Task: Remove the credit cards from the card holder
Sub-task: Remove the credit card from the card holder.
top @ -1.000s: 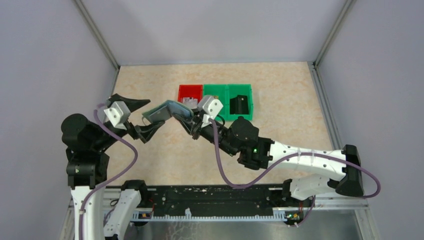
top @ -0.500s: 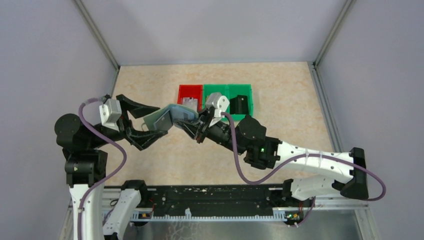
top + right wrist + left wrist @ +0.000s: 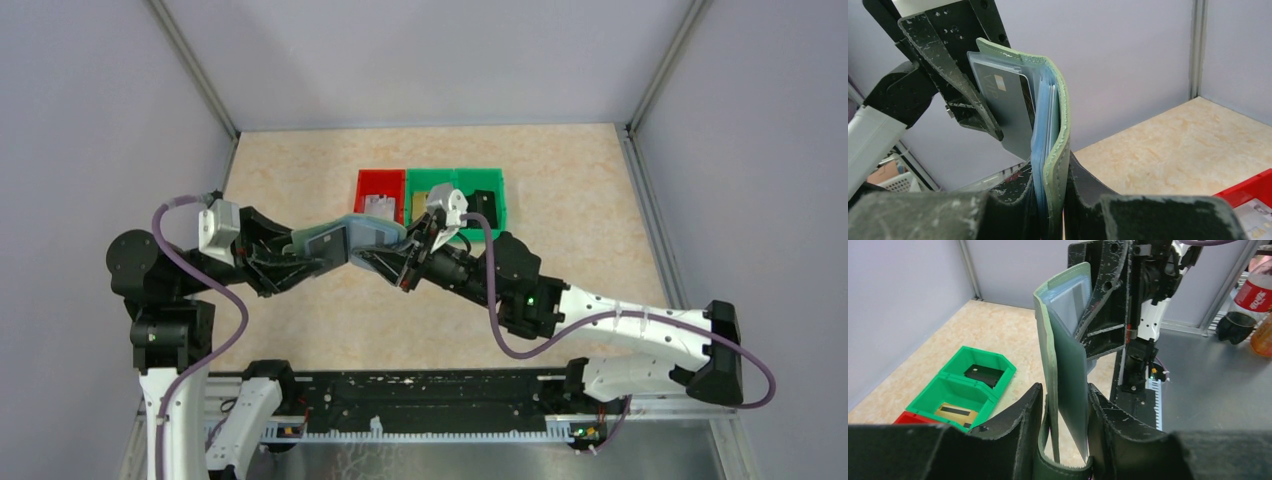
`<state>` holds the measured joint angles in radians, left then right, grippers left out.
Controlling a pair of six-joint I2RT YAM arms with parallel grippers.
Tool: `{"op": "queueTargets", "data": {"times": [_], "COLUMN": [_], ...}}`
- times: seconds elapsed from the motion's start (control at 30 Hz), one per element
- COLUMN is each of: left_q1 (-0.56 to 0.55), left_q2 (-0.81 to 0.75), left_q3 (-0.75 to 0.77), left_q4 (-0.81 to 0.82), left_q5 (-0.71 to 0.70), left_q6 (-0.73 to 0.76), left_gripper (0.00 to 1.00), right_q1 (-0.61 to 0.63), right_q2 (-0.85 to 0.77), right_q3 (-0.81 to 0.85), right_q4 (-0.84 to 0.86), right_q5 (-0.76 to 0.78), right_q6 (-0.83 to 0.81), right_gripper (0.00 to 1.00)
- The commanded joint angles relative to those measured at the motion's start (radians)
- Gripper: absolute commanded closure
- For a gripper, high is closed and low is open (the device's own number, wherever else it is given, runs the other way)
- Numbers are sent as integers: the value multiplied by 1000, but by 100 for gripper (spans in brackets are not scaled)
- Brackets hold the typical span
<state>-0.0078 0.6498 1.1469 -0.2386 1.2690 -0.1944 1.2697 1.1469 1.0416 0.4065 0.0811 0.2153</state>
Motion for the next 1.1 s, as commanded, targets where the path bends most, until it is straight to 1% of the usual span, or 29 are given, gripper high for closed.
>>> {"op": "queueTargets", "data": {"times": [0.0, 0.1, 0.2, 0.27, 0.33, 0.47, 0.57, 0.7, 0.8, 0.97, 1.07], "left_q1": [1, 1, 1, 1, 1, 1, 1, 2, 1, 1, 1], "left_q2": [7, 23, 32, 39, 45, 45, 45, 40, 36, 33, 34], "left_q3": [6, -1, -3, -1, 3, 27, 37, 28, 24, -7, -25], "left_q4": [31, 77, 110, 124, 120, 53, 36, 57, 83, 223, 289], "left_q5": [78, 139, 139, 117, 73, -80, -102, -81, -30, 65, 90], "left_q6": [-61, -151, -201, -219, -217, -134, -113, -136, -163, -323, -392], "left_gripper": [57, 49, 47, 48, 51, 56, 56, 58, 62, 62, 60], "right_q1": [-48, -86, -114, -121, -124, -125, -127, -128, -129, -147, -153], "right_q2": [-61, -60, -49, -39, -34, -34, -37, -39, -39, -33, -29], "right_q3": [-28, -57, -76, -77, -77, -79, -86, -97, -104, -121, -128], "right_q4": [133, 193, 250, 271, 288, 288, 290, 307, 318, 357, 389], "right_q5": [-98, -174, -231, -260, -277, -284, -284, -290, -303, -348, -372], "right_q6": [124, 215, 283, 306, 321, 326, 329, 337, 343, 381, 403], "right_gripper": [100, 100, 100, 100, 100, 100, 100, 100, 100, 100, 100]}}
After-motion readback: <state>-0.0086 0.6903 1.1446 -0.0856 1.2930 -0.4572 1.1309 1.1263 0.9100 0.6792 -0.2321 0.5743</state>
